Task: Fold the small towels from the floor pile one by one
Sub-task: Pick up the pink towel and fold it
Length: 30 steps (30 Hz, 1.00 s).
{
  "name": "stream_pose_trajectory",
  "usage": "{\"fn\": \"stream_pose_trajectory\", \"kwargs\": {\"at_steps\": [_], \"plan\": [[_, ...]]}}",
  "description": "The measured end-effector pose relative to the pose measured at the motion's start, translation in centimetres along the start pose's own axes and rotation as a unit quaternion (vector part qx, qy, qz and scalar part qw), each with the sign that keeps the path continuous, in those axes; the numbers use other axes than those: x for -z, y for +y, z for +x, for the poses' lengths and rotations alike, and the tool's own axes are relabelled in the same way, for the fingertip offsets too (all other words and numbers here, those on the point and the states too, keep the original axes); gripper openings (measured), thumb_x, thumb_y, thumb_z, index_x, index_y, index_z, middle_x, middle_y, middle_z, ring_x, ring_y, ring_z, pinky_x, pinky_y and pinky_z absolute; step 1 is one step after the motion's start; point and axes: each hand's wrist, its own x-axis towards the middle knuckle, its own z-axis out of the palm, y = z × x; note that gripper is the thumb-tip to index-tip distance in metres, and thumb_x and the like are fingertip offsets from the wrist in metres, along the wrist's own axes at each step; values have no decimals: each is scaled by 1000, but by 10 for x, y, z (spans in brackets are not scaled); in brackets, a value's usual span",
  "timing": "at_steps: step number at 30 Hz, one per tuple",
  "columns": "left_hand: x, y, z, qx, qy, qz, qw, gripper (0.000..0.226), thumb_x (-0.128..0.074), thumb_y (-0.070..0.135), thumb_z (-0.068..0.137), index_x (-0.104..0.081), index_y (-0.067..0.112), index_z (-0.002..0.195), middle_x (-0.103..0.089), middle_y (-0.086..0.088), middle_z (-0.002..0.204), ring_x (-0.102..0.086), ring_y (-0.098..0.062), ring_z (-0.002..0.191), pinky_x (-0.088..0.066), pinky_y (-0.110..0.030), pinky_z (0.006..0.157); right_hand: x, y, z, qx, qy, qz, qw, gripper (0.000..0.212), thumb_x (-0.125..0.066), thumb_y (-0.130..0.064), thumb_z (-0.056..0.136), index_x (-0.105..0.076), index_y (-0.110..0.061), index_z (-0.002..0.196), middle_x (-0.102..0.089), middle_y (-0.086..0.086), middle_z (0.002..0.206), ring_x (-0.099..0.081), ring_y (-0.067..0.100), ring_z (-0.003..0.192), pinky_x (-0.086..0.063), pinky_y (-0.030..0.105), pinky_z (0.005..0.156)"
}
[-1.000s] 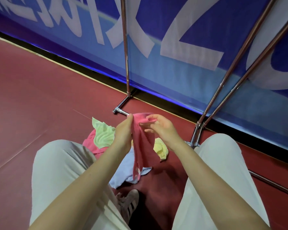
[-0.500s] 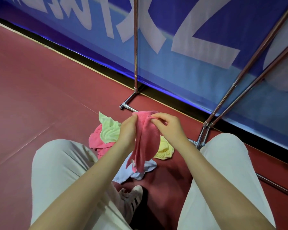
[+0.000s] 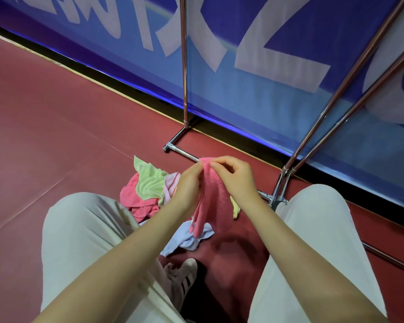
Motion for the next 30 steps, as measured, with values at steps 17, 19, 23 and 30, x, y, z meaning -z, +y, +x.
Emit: {"fn": "stream_pose_trajectory", "kwargs": {"at_steps": [17,19,23,30], "plan": [[-10,-24,1,-90,29,163,982,22,-46,24,102,-66,23,94,-69,10,82,-64,-1,83,-48,-15,75,-2,6,-3,-166,84,109,977,11,-68,-10,84,-64,-4,76,-61,6,68,-53,14,67,-45,26,62],[-9,-26,1,-114,31,188,975,21,-46,23,102,-65,28,94,-69,5,90,-64,-6,88,-50,-22,80,-2,7,-4,-181,68,108,975,13,-66,-12,86,-63,-6,74,-58,9,68,-51,18,67,-43,29,62],[-8,-21,-1,-135,58,207,967,29,-41,20,103,-63,32,87,-64,12,82,-58,6,76,-46,-14,73,4,4,-3,-174,26,90,980,17,-60,-11,90,-60,-9,74,-53,6,66,-46,15,64,-38,26,57],[1,-4,4,-166,81,193,964,27,-39,19,103,-59,9,87,-54,3,77,-48,-8,74,-41,-29,75,14,-1,-7,-73,-101,-3,992,19,-61,-4,89,-63,-22,86,-61,-4,77,-54,3,72,-43,16,71]]}}
